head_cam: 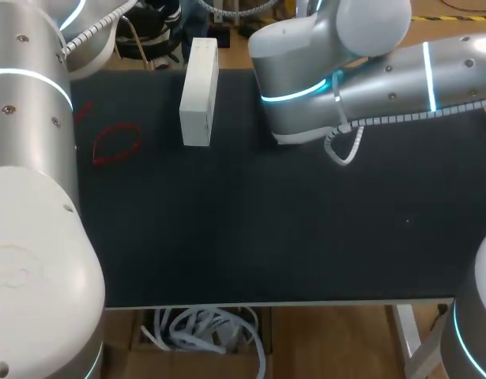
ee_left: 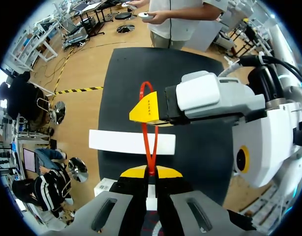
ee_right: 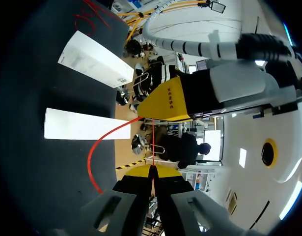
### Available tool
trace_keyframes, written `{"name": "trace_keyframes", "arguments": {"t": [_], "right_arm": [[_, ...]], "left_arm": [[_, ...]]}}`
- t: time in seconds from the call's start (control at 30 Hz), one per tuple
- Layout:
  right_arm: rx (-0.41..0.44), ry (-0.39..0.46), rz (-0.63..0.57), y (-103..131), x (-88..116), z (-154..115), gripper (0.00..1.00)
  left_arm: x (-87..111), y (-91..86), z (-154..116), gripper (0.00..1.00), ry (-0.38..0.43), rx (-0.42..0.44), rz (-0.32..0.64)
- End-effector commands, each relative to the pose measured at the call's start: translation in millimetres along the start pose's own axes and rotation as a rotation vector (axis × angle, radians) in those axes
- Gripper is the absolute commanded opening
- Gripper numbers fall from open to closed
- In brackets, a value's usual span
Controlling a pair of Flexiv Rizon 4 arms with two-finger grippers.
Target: Grab the tape and strap the tape.
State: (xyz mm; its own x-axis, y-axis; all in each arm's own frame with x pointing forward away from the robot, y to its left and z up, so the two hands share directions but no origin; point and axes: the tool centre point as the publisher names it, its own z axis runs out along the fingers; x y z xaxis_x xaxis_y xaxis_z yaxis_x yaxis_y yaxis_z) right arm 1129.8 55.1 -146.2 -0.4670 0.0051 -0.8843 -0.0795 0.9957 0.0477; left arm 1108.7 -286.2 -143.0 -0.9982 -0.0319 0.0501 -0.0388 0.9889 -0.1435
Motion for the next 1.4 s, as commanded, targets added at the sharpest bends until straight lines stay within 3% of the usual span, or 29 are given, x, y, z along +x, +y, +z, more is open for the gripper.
{"name": "trace_keyframes", "arguments": {"t": [0.03,1.4], "right_arm": [[0.004,0.009,-0.006,0.4,-2.1,-0.9,0.00],[-0.026,0.035,-0.018,4.9,6.2,-3.5,0.00]], "left_arm": [[-1.5,-1.2,-1.4,0.00,0.004,-0.006,-0.001],[-1.5,-1.2,-1.4,0.00,0.004,-0.006,-0.001]]}}
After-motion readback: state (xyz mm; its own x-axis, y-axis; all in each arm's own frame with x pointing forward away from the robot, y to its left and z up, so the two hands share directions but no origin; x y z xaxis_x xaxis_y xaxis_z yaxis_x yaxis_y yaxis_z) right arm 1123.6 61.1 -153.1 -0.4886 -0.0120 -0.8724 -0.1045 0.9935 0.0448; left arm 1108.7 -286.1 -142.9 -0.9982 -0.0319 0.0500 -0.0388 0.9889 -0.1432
